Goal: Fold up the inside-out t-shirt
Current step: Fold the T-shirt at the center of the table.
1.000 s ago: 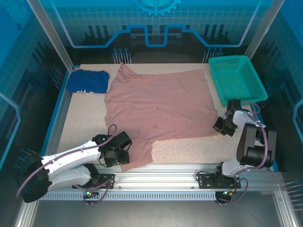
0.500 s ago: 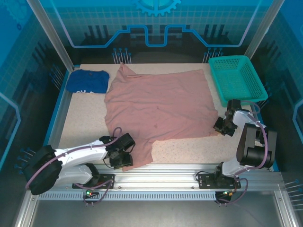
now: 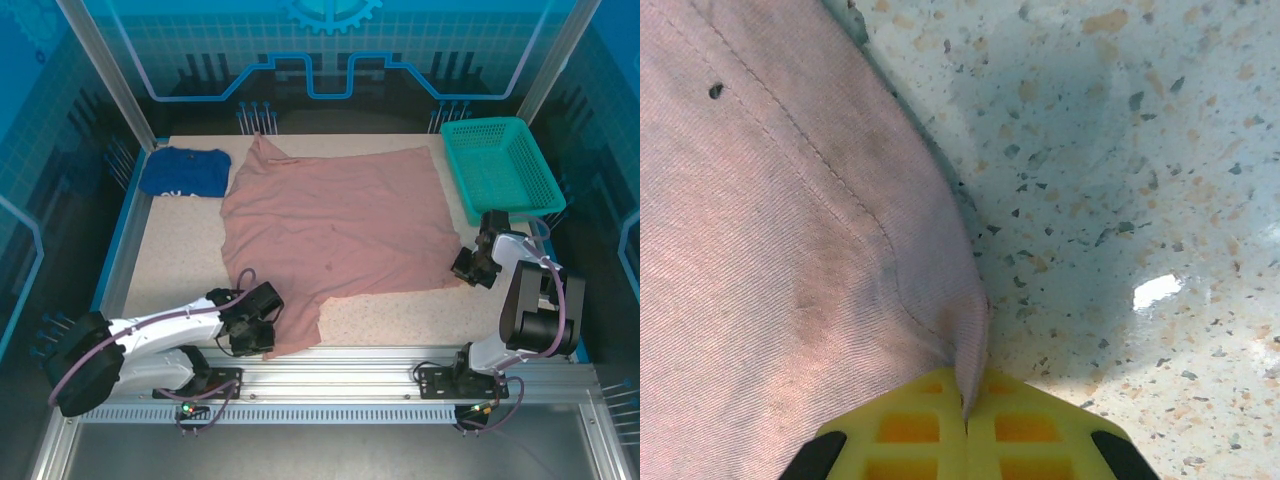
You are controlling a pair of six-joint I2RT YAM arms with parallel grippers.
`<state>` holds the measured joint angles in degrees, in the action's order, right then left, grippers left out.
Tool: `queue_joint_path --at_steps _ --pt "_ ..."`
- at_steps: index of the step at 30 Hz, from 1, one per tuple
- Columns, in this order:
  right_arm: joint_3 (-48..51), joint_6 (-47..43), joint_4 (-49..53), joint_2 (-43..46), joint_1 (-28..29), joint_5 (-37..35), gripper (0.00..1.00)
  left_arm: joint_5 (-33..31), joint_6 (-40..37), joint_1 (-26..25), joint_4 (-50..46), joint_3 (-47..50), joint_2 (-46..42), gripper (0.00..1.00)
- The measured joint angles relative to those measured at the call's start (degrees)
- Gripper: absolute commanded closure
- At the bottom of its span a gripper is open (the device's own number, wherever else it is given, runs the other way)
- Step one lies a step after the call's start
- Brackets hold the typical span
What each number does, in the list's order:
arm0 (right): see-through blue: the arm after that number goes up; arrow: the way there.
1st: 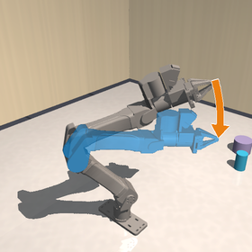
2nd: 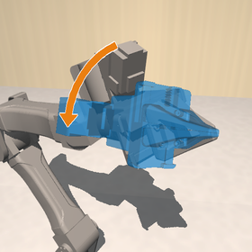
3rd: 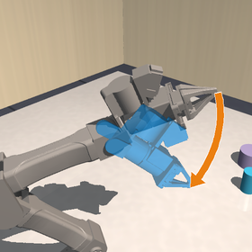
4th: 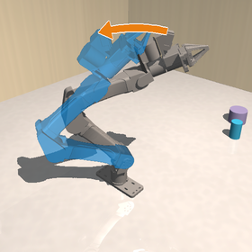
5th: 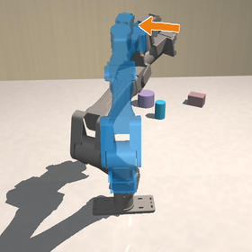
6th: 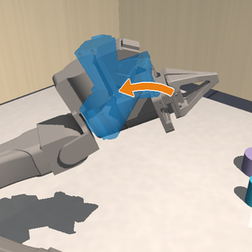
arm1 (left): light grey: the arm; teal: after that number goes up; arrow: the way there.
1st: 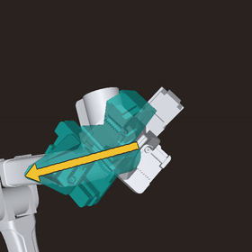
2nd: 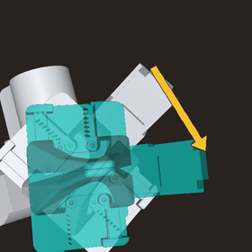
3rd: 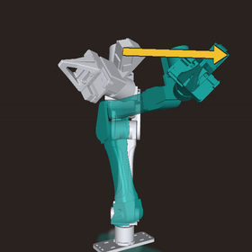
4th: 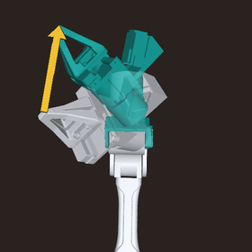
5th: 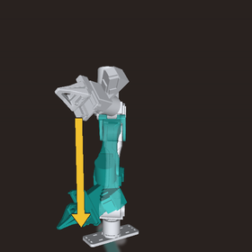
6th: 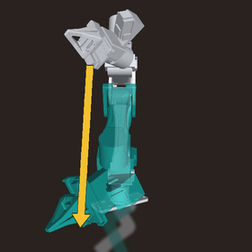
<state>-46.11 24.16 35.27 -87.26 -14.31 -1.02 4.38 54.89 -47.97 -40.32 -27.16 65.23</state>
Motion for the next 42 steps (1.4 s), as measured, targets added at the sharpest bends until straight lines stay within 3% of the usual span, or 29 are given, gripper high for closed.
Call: queue_joint_path --at_steps 2,7,12,19,26,42 --pt "0.0 -0.02 0.02 0.31 0.0 0.0 0.95 -0.35 -0.63 0.0 -0.79 -0.17 -0.76 0.99" --pt "0.0 0.0 0.04 1.55 0.0 0.0 0.95 -1.05 -2.45 1.99 -4.02 -2.49 -4.39 1.0" --pt "-0.13 0.0 0.09 2.47 0.0 0.02 0.93 0.44 -5.44 11.04 -5.6 -5.22 -10.49 1.0" --pt "-1.97 -0.02 0.42 2.54 0.0 0.96 0.92 5.88 -11.63 24.44 -6.58 -10.16 -11.43 1.0" --pt "-6.84 -0.2 1.97 2.84 1.73 -0.39 0.91 10.36 -19.12 32.46 -5.2 -18.34 -4.46 1.0" --pt "-18.21 -1.36 4.44 -4.76 8.87 -10.23 0.89 13.86 -28.52 41.77 -1.6 -33.4 11.54 1.0"
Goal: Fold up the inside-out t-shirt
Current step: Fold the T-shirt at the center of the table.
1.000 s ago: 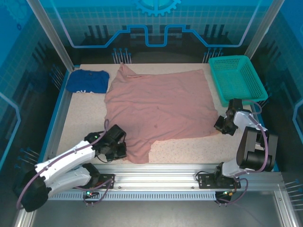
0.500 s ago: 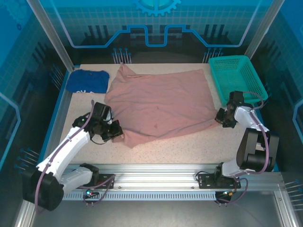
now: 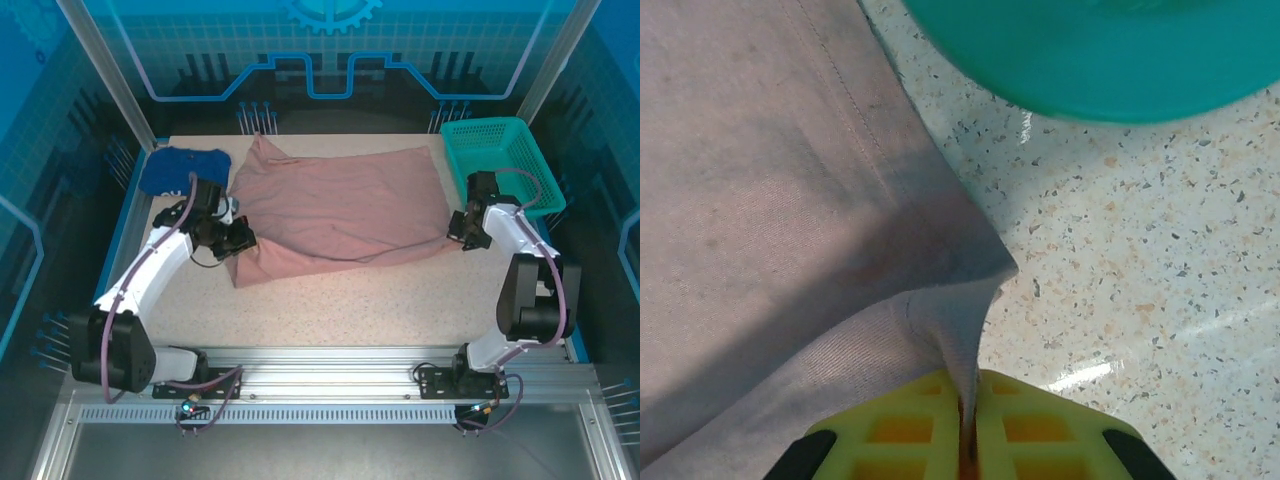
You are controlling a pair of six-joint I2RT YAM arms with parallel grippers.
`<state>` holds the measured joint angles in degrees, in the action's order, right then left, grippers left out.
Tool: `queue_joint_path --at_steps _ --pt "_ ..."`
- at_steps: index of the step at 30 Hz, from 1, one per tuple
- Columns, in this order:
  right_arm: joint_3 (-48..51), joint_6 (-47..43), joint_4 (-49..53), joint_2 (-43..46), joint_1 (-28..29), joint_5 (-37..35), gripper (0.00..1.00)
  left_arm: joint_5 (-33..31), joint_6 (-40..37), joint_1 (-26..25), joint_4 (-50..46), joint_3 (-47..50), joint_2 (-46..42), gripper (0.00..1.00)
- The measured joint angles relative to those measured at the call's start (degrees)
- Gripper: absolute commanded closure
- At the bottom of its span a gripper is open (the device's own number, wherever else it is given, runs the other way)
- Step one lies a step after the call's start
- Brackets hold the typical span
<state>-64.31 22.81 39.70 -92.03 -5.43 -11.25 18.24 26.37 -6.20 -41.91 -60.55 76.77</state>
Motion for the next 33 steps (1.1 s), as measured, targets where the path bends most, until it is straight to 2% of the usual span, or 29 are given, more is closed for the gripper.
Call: queue_joint_path --at_steps 15,23,33 --pt "-7.08 -1.25 1.05 -7.1 3.98 -5.42 0.9 0.72 -1.31 2.86 1.11 -8.9 10.51 1.0" --pt "-9.49 -2.12 1.44 -9.75 4.92 -7.93 0.9 0.72 -1.31 4.98 1.11 -10.67 13.42 1.0" --pt "-11.85 -2.32 1.46 -12.15 5.66 -8.48 0.9 0.72 -1.31 5.09 1.14 -11.43 15.89 1.0"
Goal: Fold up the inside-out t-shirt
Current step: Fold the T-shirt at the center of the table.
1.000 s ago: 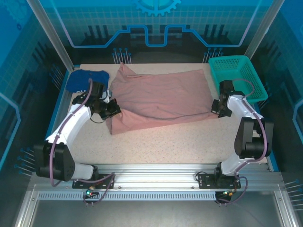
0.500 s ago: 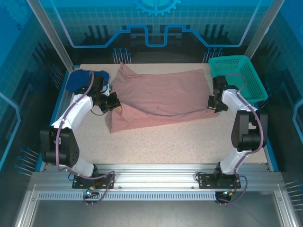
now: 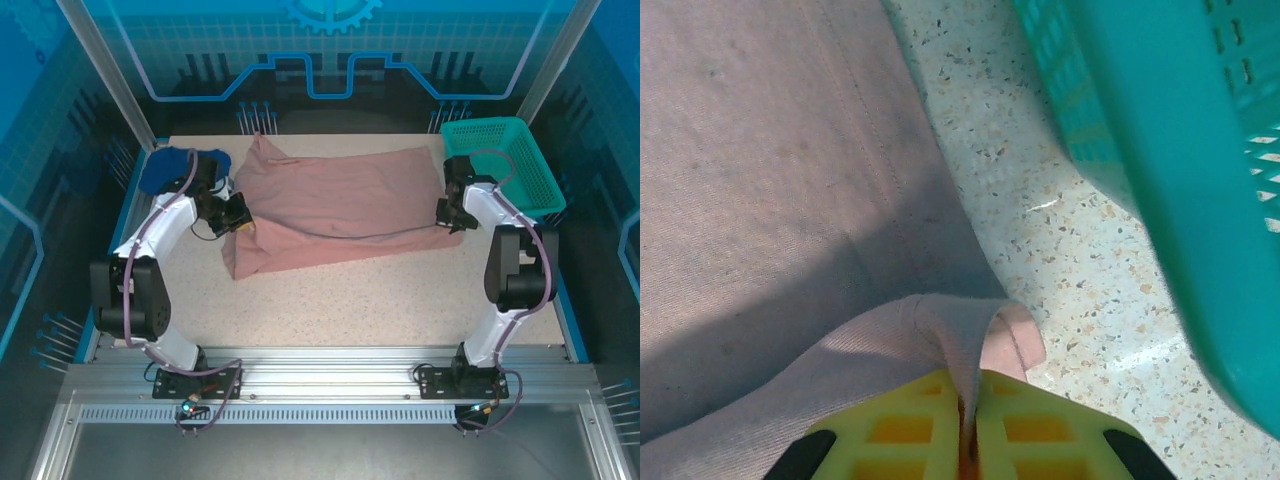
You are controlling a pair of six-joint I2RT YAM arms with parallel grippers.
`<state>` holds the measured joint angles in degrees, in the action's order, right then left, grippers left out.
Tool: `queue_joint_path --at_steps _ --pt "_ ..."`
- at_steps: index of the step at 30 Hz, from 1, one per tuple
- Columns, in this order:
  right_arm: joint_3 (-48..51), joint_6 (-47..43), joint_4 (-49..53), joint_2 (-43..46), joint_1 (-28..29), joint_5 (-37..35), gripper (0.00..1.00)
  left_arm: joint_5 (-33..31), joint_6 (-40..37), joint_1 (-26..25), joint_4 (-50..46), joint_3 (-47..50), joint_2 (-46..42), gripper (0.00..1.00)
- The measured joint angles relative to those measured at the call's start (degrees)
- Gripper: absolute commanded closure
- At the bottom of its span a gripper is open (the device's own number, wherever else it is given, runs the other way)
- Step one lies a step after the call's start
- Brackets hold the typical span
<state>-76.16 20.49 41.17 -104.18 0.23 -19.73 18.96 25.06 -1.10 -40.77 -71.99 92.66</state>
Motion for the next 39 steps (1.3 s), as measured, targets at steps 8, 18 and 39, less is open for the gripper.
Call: queue_joint_path --at_steps 8,18,39 --pt "-1.46 0.0 0.15 -1.42 0.79 -1.07 0.9 0.0 -0.02 0.22 0.0 -1.29 2.03 1.0" --pt "-4.52 0.0 0.39 -4.28 1.4 -1.57 0.89 -0.02 0.0 1.01 -0.02 -1.38 2.36 1.0" --pt "-15.39 -1.07 0.85 -11.34 2.45 -2.43 0.7 -0.04 0.04 1.07 0.17 -6.14 10.91 1.0"
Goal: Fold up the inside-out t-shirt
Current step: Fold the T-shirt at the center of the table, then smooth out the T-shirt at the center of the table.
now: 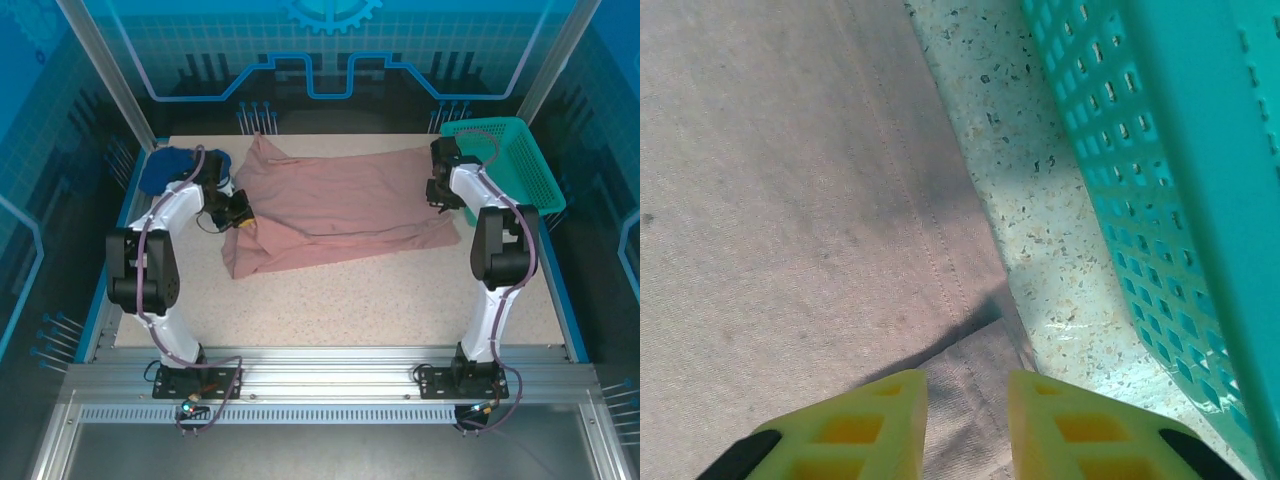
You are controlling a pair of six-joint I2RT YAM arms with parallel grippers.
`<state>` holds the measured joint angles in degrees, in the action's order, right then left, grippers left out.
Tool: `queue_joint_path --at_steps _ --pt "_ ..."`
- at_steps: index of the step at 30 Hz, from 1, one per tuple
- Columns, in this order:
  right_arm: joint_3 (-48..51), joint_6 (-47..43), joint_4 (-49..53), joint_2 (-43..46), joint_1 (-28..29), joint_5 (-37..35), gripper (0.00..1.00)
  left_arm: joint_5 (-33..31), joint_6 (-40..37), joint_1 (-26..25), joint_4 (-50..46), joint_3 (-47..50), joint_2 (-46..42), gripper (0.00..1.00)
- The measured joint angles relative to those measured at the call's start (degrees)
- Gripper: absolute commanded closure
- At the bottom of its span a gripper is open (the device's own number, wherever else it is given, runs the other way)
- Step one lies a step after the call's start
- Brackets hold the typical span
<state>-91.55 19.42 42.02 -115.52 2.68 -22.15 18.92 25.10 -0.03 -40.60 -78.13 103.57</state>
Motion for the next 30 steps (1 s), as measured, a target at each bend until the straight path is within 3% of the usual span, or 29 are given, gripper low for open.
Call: queue_joint_path --at_steps 7,14,20,30 --pt "12.59 -0.92 -2.95 9.55 1.38 10.27 0.61 0.02 0.02 0.83 -0.02 -0.61 0.66 1.0" --pt "19.82 -1.05 -5.75 13.14 10.01 19.71 0.63 0.04 0.02 1.18 0.0 -1.57 0.66 1.0" --pt "21.49 -1.03 -6.71 12.37 14.12 22.29 0.68 0.04 0.02 1.18 0.0 -1.57 0.66 1.0" --pt "17.31 -1.05 -6.99 5.6 14.58 21.94 0.73 0.04 0.02 1.18 0.28 -1.57 0.66 1.0"
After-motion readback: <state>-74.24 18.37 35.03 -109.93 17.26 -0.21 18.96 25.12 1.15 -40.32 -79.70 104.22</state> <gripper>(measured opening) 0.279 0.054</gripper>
